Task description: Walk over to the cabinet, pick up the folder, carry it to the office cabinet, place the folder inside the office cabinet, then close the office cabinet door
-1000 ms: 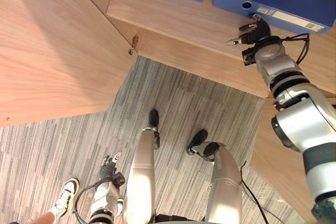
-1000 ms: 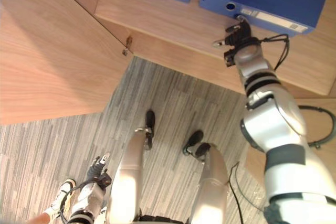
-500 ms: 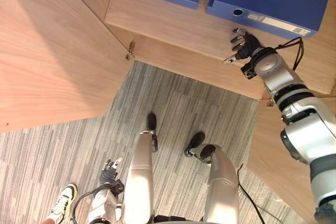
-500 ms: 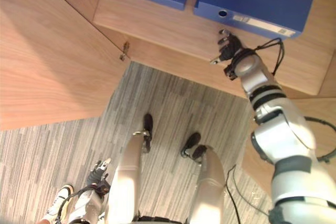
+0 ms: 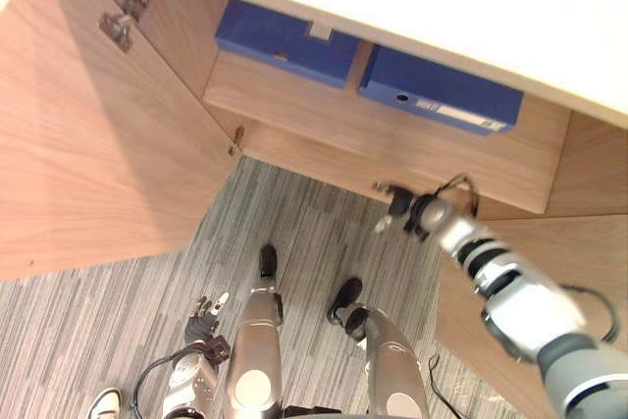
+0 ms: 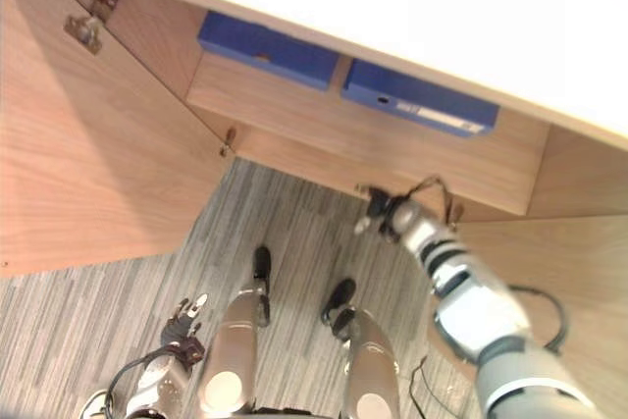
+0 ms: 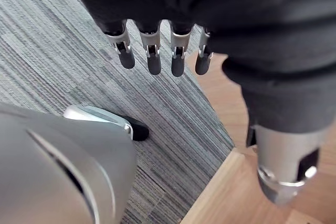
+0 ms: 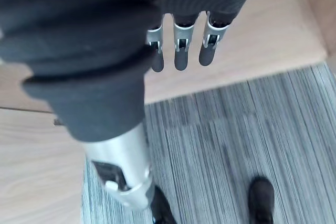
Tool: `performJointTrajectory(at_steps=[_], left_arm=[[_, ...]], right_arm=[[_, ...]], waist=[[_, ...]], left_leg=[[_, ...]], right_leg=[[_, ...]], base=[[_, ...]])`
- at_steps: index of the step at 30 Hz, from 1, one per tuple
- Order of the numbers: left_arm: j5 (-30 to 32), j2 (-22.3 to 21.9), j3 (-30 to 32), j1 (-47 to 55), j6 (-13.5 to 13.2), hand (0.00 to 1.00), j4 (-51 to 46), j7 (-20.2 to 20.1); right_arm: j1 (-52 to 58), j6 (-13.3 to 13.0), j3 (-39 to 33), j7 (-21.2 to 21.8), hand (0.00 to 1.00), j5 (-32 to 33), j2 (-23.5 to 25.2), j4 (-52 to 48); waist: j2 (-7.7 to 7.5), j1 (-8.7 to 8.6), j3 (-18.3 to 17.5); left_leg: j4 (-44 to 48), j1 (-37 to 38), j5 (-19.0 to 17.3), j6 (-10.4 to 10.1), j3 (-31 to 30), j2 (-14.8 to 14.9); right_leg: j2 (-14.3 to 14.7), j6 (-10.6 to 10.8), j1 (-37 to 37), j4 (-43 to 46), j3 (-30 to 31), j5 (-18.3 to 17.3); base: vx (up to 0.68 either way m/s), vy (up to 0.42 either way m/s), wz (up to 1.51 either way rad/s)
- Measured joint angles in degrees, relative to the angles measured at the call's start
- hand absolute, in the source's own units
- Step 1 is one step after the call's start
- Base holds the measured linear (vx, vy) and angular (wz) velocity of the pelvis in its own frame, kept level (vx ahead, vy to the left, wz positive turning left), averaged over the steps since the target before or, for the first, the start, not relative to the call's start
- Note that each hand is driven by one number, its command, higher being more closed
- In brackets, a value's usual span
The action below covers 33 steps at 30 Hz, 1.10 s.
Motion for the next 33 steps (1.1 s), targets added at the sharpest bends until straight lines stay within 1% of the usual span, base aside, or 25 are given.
performJointTrajectory(at_steps=[1, 2, 3, 4, 6, 8, 9, 10, 11, 13, 15, 16, 19, 20, 21, 22, 23, 24, 26, 27, 28, 29, 30, 31, 33], left_arm=[[1.67, -0.89, 0.77, 0.05, 0.0, 0.0, 0.31, 0.14], [1.99, -0.97, 1.22, 0.13, 0.0, 0.0, 0.64, 0.24], [2.93, -1.68, 1.94, -0.02, -0.09, 0.0, 1.79, 0.88], [3.23, -1.96, 2.6, -0.35, -0.18, 0.0, 2.31, 1.29], [5.43, -2.43, 2.8, -2.21, -0.11, 0.0, 6.84, 2.71], [8.48, -4.09, 4.47, -2.22, 0.08, 0.0, 9.93, 4.41], [9.64, -4.36, 5.26, -2.6, 0.19, 0.0, 11.13, 4.81], [10.92, -4.13, 5.36, -2.74, 0.27, 0.0, 12.55, 5.34], [11.94, -4.08, 5.17, -2.71, 0.35, 0.0, 13.89, 5.75], [12.28, -3.99, 4.66, -2.92, 0.51, 0.0, 15.96, 6.24], [12.83, -3.97, 4.45, -2.74, 0.55, 0.0, 16.93, 6.52], [14.41, -4.16, 3.55, -2.4, 0.55, 0.0, 16.99, 6.72], [15.89, -4.73, 2.71, -2.38, 0.34, 0.0, 16.99, 6.69], [16.71, -4.87, 2.57, -2.44, 0.33, 0.0, 17.08, 6.66], [16.75, -5.15, 2.12, -2.47, 0.19, 0.0, 17.08, 6.56], [16.75, -5.39, 1.71, -2.42, 0.14, 0.0, 17.05, 6.51], [16.69, -6.09, 1.09, -2.02, 0.09, 0.0, 17.03, 6.14], [16.61, -6.62, 0.75, -1.04, 0.1, 0.0, 17.03, 5.97], [16.25, -6.68, 0.2, 0.76, 0.05, 0.0, 16.79, 5.34], [16.08, -6.32, 0.27, 0.75, -0.11, 0.0, 16.96, 4.88], [15.92, -6.22, 0.4, 0.78, -0.1, 0.0, 17.44, 4.68], [15.11, -6.56, 0.76, 0.3, -0.06, 0.0, 19.21, 4.22], [14.5, -6.75, 0.36, 0.12, -0.02, 0.0, 20.33, 3.85], [13.83, -6.73, 0.67, 0.39, -0.02, 0.0, 21.36, 3.53], [13.54, -6.01, 1.21, 0.41, -0.12, 0.0, 22.12, 3.36]], right_arm=[[2.54, -0.01, -3.39, -1.51, 0.0, -1.96, 4.24, 1.46], [3.84, -0.04, -4.89, -2.26, 0.0, -2.44, 6.34, 1.77], [6.92, -0.51, -10.26, -4.92, 0.0, -3.23, 10.75, 2.42], [8.58, -0.83, -13.47, -6.14, 0.0, -3.43, 12.7, 2.68], [15.48, -1.52, -26.48, -10.34, 0.0, -1.47, 17.29, 4.21], [23.24, -1.62, -37.39, -13.48, 0.0, 3.77, 18.6, 5.63], [26.64, -1.84, -41.35, -14.31, 0.0, 6.2, 18.6, 5.64], [30.75, -2.1, -46.16, -14.75, 0.0, 9.58, 18.67, 5.88], [33.41, -2.33, -49.85, -14.95, 0.0, 11.55, 18.55, 6.15], [37.81, -2.67, -56.04, -15.54, 0.0, 15.54, 18.06, 6.24], [41.39, -3.01, -60.26, -15.57, 0.0, 18.35, 17.91, 6.31], [44.22, -3.29, -63.17, -15.52, 0.0, 21.66, 18.09, 6.21], [47.18, -3.43, -64.63, -15.54, 0.0, 27.21, 18.22, 5.37], [47.58, -3.53, -65.11, -15.54, 0.0, 28.8, 18.4, 5.11], [47.91, -3.67, -65.35, -15.57, 0.0, 30.9, 18.89, 4.64], [48.15, -3.7, -66.1, -15.59, 0.0, 31.83, 19.24, 4.07], [48.73, -3.82, -68.02, -15.95, 0.0, 33.22, 19.92, 2.79], [49.27, -3.95, -68.59, -16.23, 0.0, 34.86, 20.01, 2.68], [50.07, -4.4, -68.71, -16.61, 0.0, 36.63, 20.16, 2.58], [50.23, -4.76, -68.74, -16.72, 0.0, 36.87, 20.45, 2.36], [50.2, -4.76, -69.53, -16.73, 0.0, 37.07, 20.54, 2.14], [49.78, -4.98, -71.98, -16.75, 0.0, 37.91, 20.23, 2.03], [49.52, -5.05, -73.94, -16.76, 0.0, 38.66, 19.78, 2.13], [49.27, -5.2, -75.34, -16.94, 0.0, 38.68, 19.76, 2.25], [48.89, -5.33, -74.39, -17.14, 0.0, 38.68, 20.4, 3.4]], waist=[[-0.01, 0.78, 0.01], [-0.01, 1.03, 0.01], [0.02, 1.64, -0.01], [0.03, 1.99, -0.15], [0.22, 1.36, -3.76], [1.77, -1.26, -9.58], [0.91, -2.29, -11.39], [-0.59, -2.86, -13.06], [-1.5, -3.41, -14.11], [-2.04, -5.37, -14.87], [-1.55, -6.15, -15.28], [-0.62, -6.56, -15.94], [0.81, -7.37, -16.83], [1.07, -7.99, -17.04], [1.21, -8.28, -17.07], [1.38, -8.43, -17.07], [2.03, -8.79, -17.21], [2.28, -8.77, -17.46], [2.1, -8.8, -17.72], [1.5, -8.74, -18.01], [0.99, -8.77, -18.0], [2.21, -8.54, -18.0], [3.22, -8.76, -18.0], [4.01, -8.85, -18.43], [3.98, -8.74, -18.47]], left_leg=[[2.26, 2.25, -2.24, -0.05, 1.21, 1.47], [4.39, 3.25, -3.72, 0.14, 1.38, 2.18], [9.9, 4.95, -6.77, -0.01, 0.0, 3.79], [12.53, 5.67, -7.9, -0.06, -1.42, 4.27], [17.14, 7.43, -11.34, -0.79, -8.75, 3.04], [14.1, 10.45, -16.04, -3.59, -12.21, 2.69], [11.34, 11.84, -16.52, -4.52, -11.19, 2.25], [7.56, 13.99, -15.24, -3.65, -8.05, 0.59], [5.05, 15.63, -14.25, -2.72, -6.02, -0.76], [2.16, 19.1, -13.38, -1.49, -2.57, -3.06], [-0.81, 23.1, -12.81, -0.71, 1.23, -4.88], [-3.84, 26.5, -12.07, 0.16, 4.13, -6.27], [-6.63, 30.15, -11.63, 0.79, 8.14, -7.38], [-7.08, 31.39, -11.65, 0.83, 10.2, -7.3], [-7.84, 32.43, -11.6, 0.97, 12.21, -6.9], [-8.12, 32.73, -11.47, 1.24, 13.37, -6.62], [-8.47, 33.62, -11.29, 1.47, 15.41, -5.63], [-8.47, 34.78, -11.23, 1.36, 17.26, -4.27], [-8.65, 36.52, -11.02, 0.97, 20.23, -2.71], [-8.74, 36.82, -10.63, 0.27, 22.11, -2.59], [-9.16, 37.5, -10.42, -0.05, 22.97, -2.83], [-10.78, 37.84, -9.83, -0.61, 24.02, -2.57], [-12.44, 38.56, -9.23, -0.2, 24.24, -2.55], [-14.09, 39.03, -9.21, -0.16, 22.4, -2.33], [-14.5, 39.45, -9.16, -0.02, 20.28, -1.22]], right_leg=[[1.58, 0.11, 2.5, -1.57, 1.86, 0.8], [2.24, 0.14, 3.87, -1.83, 3.05, 0.85], [3.71, 0.14, 6.31, -1.51, 5.74, 0.86], [4.26, 0.14, 7.36, -1.25, 7.05, 0.86], [5.03, 0.37, 9.37, -2.7, 10.03, 1.21], [6.69, 1.65, 10.29, -6.63, 12.23, 3.21], [6.29, 2.33, 10.73, -8.99, 13.63, 4.18], [4.88, 3.43, 11.28, -12.62, 15.83, 6.58], [3.61, 4.15, 12.23, -15.06, 17.09, 8.32], [1.46, 5.51, 14.12, -17.83, 19.3, 11.37], [-0.01, 6.34, 15.25, -18.5, 21.98, 12.22], [-0.73, 6.69, 15.43, -18.25, 23.55, 12.56], [-1.36, 6.99, 15.15, -17.23, 23.61, 13.03], [-1.61, 6.56, 15.09, -16.79, 22.64, 13.38], [-1.87, 5.93, 14.82, -16.05, 19.27, 13.59], [-2.45, 4.3, 14.55, -15.07, 16.38, 12.74], [-5.02, 1.37, 13.13, -9.07, 8.73, 9.59], [-7.37, 0.78, 12.93, -2.64, 2.95, 7.38], [-10.48, 1.0, 14.32, 3.27, -1.91, 5.5], [-11.33, 1.64, 13.8, 3.69, -3.11, 4.09], [-11.19, 0.95, 13.5, 3.42, -4.56, 2.96], [-9.24, 0.76, 13.16, 1.98, -5.38, 2.4], [-7.54, 0.8, 13.36, 0.34, -4.89, 2.39], [-4.96, 1.16, 13.71, -2.59, -3.75, 2.75], [-0.87, 1.46, 15.27, -7.55, -2.79, 4.16]], base=[[0.13, 0.014, -0.67], [0.07, 0.023, -1.05], [0.03, 0.027, -0.97], [-0.02, 0.044, -1.13], [-0.08, 0.116, -0.9], [-0.05, 0.226, -0.66], [0.0, 0.286, -0.74], [0.04, 0.337, -0.81], [0.03, 0.219, -0.75], [0.04, 0.232, -0.61], [0.05, 0.281, -0.79], [0.02, 0.166, -0.75], [0.0, 0.107, -0.74], [-0.03, 0.048, -0.75], [-0.05, -0.002, -0.68], [-0.07, -0.03, -0.68], [-0.06, -0.034, -0.72], [-0.03, -0.038, -0.76], [0.03, -0.126, -0.86], [0.05, -0.174, -0.92], [0.07, -0.227, -0.99], [0.07, -0.217, -0.85], [0.02, -0.215, -0.97], [-0.07, -0.126, -0.78], [-0.08, -0.111, -0.71]])
